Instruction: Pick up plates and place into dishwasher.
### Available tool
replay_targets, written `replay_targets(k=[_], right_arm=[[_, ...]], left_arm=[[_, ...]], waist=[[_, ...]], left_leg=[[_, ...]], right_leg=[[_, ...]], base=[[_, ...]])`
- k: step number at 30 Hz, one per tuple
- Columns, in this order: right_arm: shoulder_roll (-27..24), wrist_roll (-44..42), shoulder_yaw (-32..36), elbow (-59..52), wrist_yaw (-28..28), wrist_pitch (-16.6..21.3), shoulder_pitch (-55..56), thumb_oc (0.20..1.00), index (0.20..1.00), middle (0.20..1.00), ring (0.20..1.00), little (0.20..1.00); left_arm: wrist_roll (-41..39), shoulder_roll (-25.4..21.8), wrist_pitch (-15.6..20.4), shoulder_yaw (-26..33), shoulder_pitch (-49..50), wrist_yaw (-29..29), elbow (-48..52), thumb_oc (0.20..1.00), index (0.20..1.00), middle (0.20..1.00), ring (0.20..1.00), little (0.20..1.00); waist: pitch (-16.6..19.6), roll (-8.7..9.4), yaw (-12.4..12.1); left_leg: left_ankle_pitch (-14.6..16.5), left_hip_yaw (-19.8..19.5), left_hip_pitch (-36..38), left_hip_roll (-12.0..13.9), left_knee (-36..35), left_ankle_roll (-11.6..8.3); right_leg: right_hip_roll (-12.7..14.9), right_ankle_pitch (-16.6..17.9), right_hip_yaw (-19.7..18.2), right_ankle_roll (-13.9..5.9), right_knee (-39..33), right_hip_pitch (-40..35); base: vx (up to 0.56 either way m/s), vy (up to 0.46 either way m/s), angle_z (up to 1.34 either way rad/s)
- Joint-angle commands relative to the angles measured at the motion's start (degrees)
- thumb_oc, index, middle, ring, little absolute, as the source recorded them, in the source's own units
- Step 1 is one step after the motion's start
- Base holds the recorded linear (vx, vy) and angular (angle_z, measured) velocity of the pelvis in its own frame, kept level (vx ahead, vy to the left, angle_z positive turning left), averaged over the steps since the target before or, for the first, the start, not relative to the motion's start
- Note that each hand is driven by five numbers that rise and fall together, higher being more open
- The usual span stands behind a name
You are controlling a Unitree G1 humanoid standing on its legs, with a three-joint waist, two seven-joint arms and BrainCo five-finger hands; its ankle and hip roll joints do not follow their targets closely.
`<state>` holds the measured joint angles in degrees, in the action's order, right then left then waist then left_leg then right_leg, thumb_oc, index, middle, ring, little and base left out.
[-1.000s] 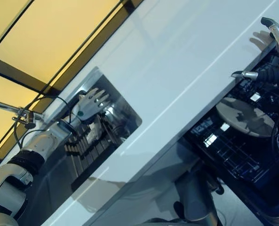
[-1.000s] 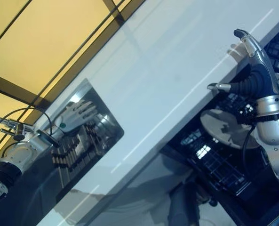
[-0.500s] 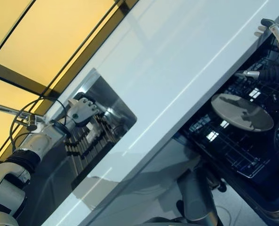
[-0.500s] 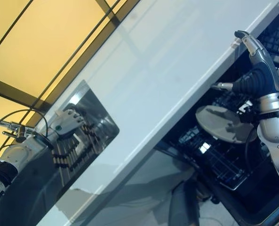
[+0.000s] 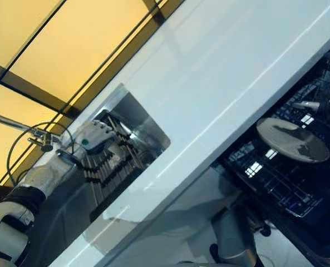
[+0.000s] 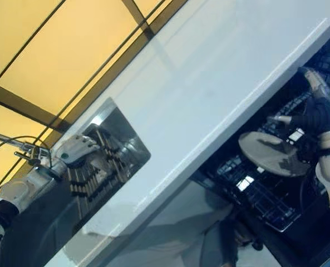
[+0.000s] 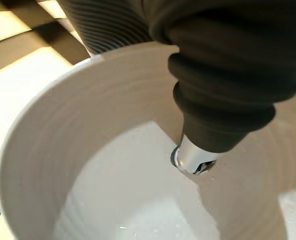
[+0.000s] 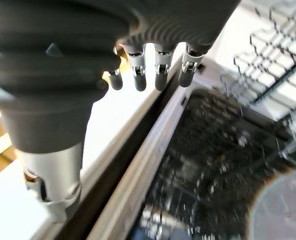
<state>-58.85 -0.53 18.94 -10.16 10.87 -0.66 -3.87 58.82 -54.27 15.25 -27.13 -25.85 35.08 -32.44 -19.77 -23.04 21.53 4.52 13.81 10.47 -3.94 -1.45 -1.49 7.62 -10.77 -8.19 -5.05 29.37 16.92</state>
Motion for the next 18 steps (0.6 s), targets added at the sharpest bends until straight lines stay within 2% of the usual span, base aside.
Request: replay_targets(k=[1, 5, 13, 15, 18], right_arm=[[1.6, 0.3, 2.5, -4.2, 2.5, 5.3, 2.4, 1.0, 1.0, 1.0, 1.0, 1.0], [3.4, -0.7, 5.2, -3.5, 2.3, 7.0, 3.9, 1.0, 1.0, 1.0, 1.0, 1.0], [6.5, -0.2, 3.0, -2.1, 6.3, 6.9, 1.6, 1.0, 1.0, 1.0, 1.0, 1.0], [7.6, 0.0, 2.5, -1.6, 8.0, 7.5, 1.3, 1.0, 1.0, 1.0, 1.0, 1.0], [9.2, 0.1, 1.8, -1.3, 10.9, 8.7, 0.9, 1.0, 1.0, 1.0, 1.0, 1.0]], left_arm=[[-5.8, -1.1, -4.3, 5.7, 3.7, 3.0, -1.6, 0.2, 0.2, 0.2, 0.2, 0.2], [-5.3, -3.0, -4.6, 10.5, 8.1, 2.3, 3.0, 0.2, 0.2, 0.2, 0.2, 0.2], [-9.0, -7.3, -4.8, 14.0, 9.6, 3.5, 6.3, 0.2, 0.2, 0.2, 0.2, 0.2], [-12.9, -8.4, -4.4, 15.3, 10.4, 3.6, 7.1, 0.2, 0.2, 0.2, 0.2, 0.2], [-23.4, -9.1, -3.3, 18.0, 11.5, 2.0, 9.4, 0.2, 0.2, 0.2, 0.2, 0.2]], waist=[[9.1, 3.9, -2.6], [11.7, 6.44, -5.1], [15.1, 10.97, -9.5], [15.6, 12.37, -10.5], [16.3, 14.83, -12.3]], left_leg=[[0.7, -3.1, -3.5, -1.4, 3.2, 0.12], [1.4, -4.1, -2.4, -0.7, 2.5, 0.32], [1.9, -5.8, -1.7, 0.8, 0.9, 0.3], [2.0, -6.3, -1.7, 1.2, 0.7, 0.32], [2.1, -6.9, -2.1, 2.0, 0.7, 0.31]], right_leg=[[-0.7, 5.1, 3.2, -0.5, -21.5, -13.8], [-1.3, 6.0, 4.3, -0.89, -24.2, -16.4], [-2.2, 6.8, 6.6, -1.13, -27.3, -19.1], [-2.5, 7.1, 7.1, -1.19, -28.0, -19.5], [-2.9, 7.6, 7.8, -1.31, -28.9, -20.0]], base=[[-0.06, -0.017, 0.12], [-0.1, -0.048, 0.15], [-0.1, -0.053, 0.11], [-0.12, -0.098, 0.16], [-0.12, -0.124, 0.15]])
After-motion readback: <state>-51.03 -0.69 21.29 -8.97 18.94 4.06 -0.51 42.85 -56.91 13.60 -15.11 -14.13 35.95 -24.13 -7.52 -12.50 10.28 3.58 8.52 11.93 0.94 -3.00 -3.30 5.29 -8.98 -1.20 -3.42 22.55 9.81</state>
